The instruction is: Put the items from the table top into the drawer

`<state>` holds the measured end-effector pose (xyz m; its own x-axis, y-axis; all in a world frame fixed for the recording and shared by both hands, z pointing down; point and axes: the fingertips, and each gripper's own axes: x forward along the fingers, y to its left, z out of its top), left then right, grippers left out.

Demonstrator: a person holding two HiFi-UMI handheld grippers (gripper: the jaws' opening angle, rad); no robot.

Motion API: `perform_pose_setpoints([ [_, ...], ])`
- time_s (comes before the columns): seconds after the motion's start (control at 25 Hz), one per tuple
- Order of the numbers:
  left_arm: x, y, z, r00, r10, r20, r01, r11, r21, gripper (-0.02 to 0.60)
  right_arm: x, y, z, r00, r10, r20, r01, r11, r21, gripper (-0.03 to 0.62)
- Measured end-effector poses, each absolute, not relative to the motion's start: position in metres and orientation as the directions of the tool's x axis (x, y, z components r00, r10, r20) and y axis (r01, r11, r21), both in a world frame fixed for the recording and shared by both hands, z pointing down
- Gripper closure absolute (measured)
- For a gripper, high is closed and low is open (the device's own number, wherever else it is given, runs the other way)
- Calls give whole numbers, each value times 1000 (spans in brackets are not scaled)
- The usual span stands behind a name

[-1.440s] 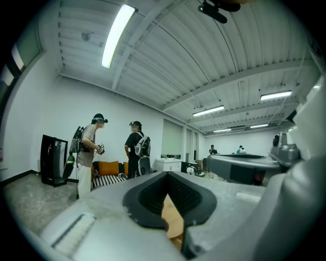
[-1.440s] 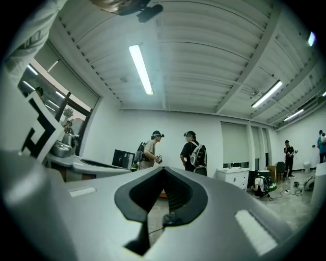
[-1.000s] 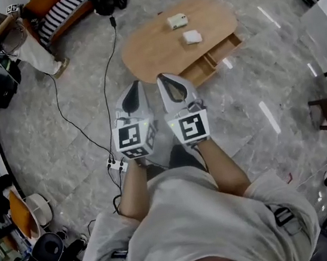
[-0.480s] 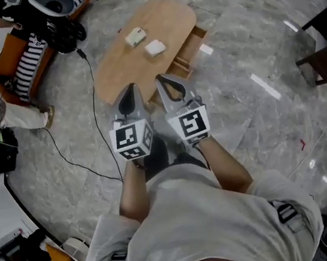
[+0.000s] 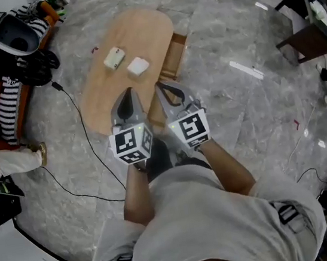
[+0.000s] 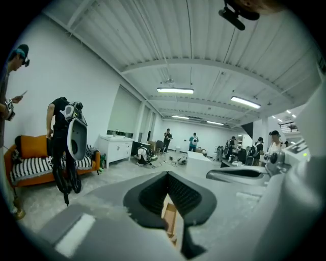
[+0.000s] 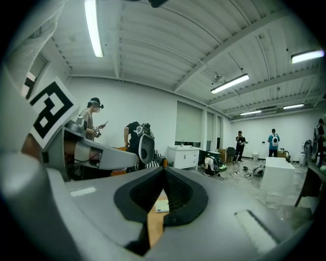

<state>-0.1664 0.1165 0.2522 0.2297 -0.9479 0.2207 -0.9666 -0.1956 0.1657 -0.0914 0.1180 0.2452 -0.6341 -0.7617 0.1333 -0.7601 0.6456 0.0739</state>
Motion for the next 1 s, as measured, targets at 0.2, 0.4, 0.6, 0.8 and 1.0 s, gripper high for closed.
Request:
perform_pose_setpoints([
  [0.2, -207, 58, 278, 277, -924, 264, -951, -222, 217, 561, -141, 64, 266, -620, -757, 207, -767, 640, 43, 586],
  [0.4, -242, 13, 316, 297, -902, 313, -943, -225, 246, 561, -172, 31, 301, -606, -736, 302, -767, 641, 24, 586],
  [0.6, -261, -18, 377, 270, -865, 424, -954, -182, 237, 561, -175, -3, 343, -599, -702, 386, -760, 650, 3, 586],
  [0.8, -264, -62, 414, 221, -852, 474, -968, -132, 214, 561, -193, -51, 378, -669, -606, 429, -687, 725, -47, 586],
  [1.0, -273, -104, 458, 159, -809, 566, -981, -67, 180, 561, -209, -106, 410, -725, -491, 483, -611, 782, -122, 586],
])
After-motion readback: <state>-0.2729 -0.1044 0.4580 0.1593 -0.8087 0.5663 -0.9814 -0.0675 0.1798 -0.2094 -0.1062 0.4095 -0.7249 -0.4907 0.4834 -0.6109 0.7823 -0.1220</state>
